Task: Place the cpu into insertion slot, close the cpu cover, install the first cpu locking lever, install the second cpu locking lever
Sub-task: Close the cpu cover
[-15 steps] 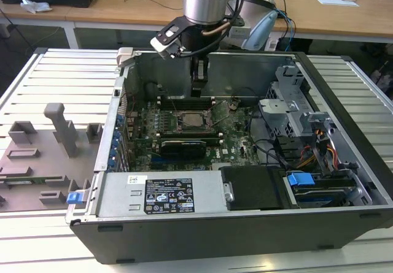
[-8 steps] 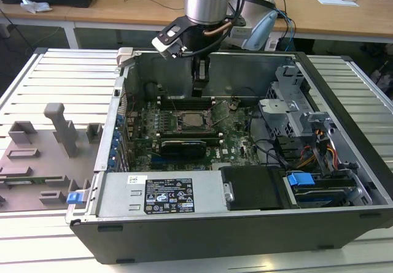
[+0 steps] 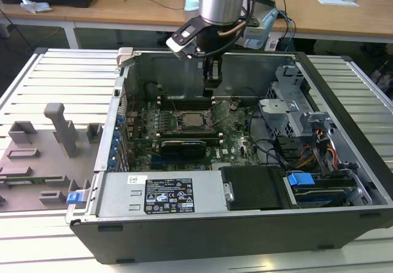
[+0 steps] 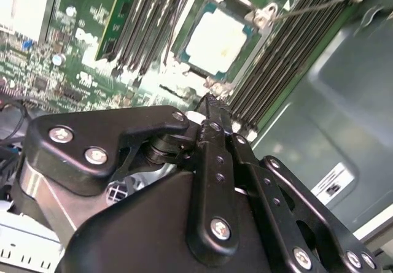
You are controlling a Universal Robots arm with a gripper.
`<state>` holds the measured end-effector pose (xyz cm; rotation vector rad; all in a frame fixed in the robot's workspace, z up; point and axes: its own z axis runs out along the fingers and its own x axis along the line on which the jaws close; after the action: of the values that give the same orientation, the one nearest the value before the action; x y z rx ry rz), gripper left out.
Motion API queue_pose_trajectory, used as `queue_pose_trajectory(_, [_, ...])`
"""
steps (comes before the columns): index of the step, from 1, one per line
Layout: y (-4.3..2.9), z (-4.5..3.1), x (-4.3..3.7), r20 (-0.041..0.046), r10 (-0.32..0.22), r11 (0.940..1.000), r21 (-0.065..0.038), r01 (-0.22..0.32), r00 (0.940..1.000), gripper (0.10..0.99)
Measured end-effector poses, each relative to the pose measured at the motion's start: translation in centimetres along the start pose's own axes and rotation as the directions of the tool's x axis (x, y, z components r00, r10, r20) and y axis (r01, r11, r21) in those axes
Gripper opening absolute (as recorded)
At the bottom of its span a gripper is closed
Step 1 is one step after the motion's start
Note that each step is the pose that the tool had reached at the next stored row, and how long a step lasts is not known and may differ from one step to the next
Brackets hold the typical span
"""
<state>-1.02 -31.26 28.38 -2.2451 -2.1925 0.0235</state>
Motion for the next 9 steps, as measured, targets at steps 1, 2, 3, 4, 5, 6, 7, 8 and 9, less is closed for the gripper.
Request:
queue_pose_trajectory(1, [0.24, -0.01, 0.0, 0.0001, 0.0, 1.0, 0.0, 0.0, 1.0, 0.106])
queue_pose_trajectory(2, [0.6, -0.01, 0.01, 0.0, 0.0, 1.0, 0.001, 0.0, 1.0, 0.106])
queue_pose_trajectory(3, [0.8, -0.01, 0.02, -0.0001, 0.0, 1.0, 0.001, 0.0, 1.0, 0.106])
queue_pose_trajectory(4, [1.18, -0.01, 0.03, 0.0001, 0.0, 1.0, 0.001, 0.0, 1.0, 0.106])
queue_pose_trajectory(5, [1.77, -0.02, 0.05, 0.0002, 0.0, 1.0, 0.002, 0.0, 1.0, 0.106])
queue_pose_trajectory(6, [2.17, 0.01, 0.1, -0.0001, -0.001, 1.0, 0.003, 0.001, 1.0, 0.106])
queue_pose_trajectory(7, [2.76, 0.06, 0.19, 0.0001, -0.003, 1.0, 0.005, 0.003, 1.0, 0.106])
queue_pose_trajectory(8, [3.45, 0.13, 0.28, 0.0003, -0.005, 1.0, 0.008, 0.005, 1.0, 0.106])
queue_pose_trajectory(9, [4.09, 0.21, 0.35, 0.0004, -0.006, 0.9999, 0.011, 0.006, 1.0, 0.106])
